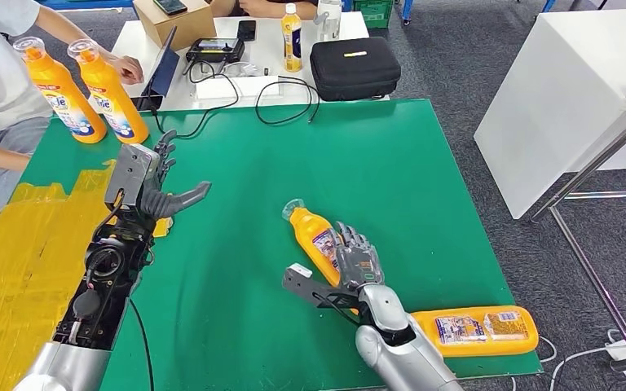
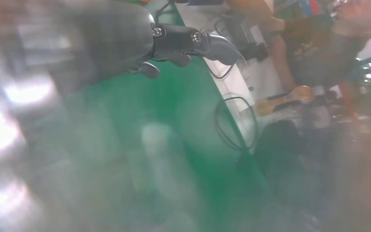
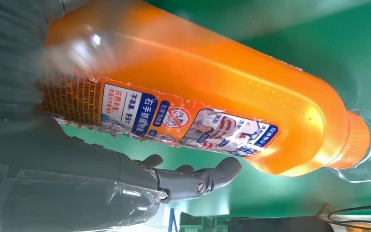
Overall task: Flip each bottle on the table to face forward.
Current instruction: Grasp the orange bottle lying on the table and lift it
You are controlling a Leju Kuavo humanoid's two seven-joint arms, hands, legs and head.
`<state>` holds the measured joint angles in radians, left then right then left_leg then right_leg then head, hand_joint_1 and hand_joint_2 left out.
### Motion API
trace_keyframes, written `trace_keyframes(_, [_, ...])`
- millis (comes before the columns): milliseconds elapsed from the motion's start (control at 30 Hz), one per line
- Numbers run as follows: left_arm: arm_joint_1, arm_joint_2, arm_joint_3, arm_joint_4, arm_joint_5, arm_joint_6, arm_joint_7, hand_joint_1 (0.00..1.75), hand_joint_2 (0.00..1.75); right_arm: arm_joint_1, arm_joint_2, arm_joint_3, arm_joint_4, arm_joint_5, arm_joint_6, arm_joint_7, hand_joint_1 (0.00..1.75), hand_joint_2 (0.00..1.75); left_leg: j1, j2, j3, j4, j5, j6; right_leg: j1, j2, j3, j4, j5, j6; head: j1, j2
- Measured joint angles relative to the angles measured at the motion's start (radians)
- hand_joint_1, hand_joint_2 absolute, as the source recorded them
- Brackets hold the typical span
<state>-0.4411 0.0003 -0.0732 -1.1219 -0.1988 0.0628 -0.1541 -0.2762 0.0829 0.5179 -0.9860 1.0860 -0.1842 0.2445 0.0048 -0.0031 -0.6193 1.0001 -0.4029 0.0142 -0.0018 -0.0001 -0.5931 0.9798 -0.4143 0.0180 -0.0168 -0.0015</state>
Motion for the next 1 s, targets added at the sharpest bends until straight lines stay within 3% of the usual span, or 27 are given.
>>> trace_keyframes(67, [0.000, 0.000, 0.000, 0.001, 0.001, -0.001, 0.000, 0.00, 1.75, -0.006, 0.000, 0.000, 0.005, -0.005, 0.010, -0.001, 0.31, 1.75, 0.000, 0.000, 0.000, 0.000, 0.000, 0.000, 0.000, 0.000, 0.000, 0.000, 0.000, 0.000, 0.000, 0.000])
trace_keyframes(400, [0.000, -0.001, 0.000, 0.009, 0.003, -0.006, 0.000, 0.00, 1.75, -0.029, 0.003, -0.003, 0.027, -0.025, 0.026, -0.015, 0.39, 1.75, 0.000, 0.000, 0.000, 0.000, 0.000, 0.000, 0.000, 0.000, 0.000, 0.000, 0.000, 0.000, 0.000, 0.000])
trace_keyframes(433, [0.000, -0.001, 0.000, 0.009, 0.003, -0.006, 0.000, 0.00, 1.75, -0.030, 0.003, -0.004, 0.028, -0.029, 0.026, -0.016, 0.48, 1.75, 0.000, 0.000, 0.000, 0.000, 0.000, 0.000, 0.000, 0.000, 0.000, 0.000, 0.000, 0.000, 0.000, 0.000])
trace_keyframes(567, [0.000, -0.001, 0.000, 0.010, 0.003, -0.007, -0.002, 0.00, 1.75, -0.037, 0.004, -0.010, 0.031, -0.055, 0.025, -0.024, 1.45, 1.75, 0.000, 0.000, 0.000, 0.000, 0.000, 0.000, 0.000, 0.000, 0.000, 0.000, 0.000, 0.000, 0.000, 0.000])
trace_keyframes(667, [0.000, -0.001, 0.000, 0.012, 0.003, -0.009, -0.003, 0.00, 1.75, -0.040, 0.005, -0.025, 0.033, -0.094, 0.018, -0.046, 1.66, 1.75, 0.000, 0.000, 0.000, 0.000, 0.000, 0.000, 0.000, 0.000, 0.000, 0.000, 0.000, 0.000, 0.000, 0.000])
trace_keyframes(1000, [-0.006, -0.003, 0.000, 0.028, -0.002, -0.009, -0.010, 0.00, 1.75, -0.061, 0.006, -0.081, 0.041, -0.150, -0.015, -0.076, 1.72, 1.75, 0.000, 0.000, 0.000, 0.000, 0.000, 0.000, 0.000, 0.000, -0.001, 0.000, 0.000, 0.000, 0.000, 0.000])
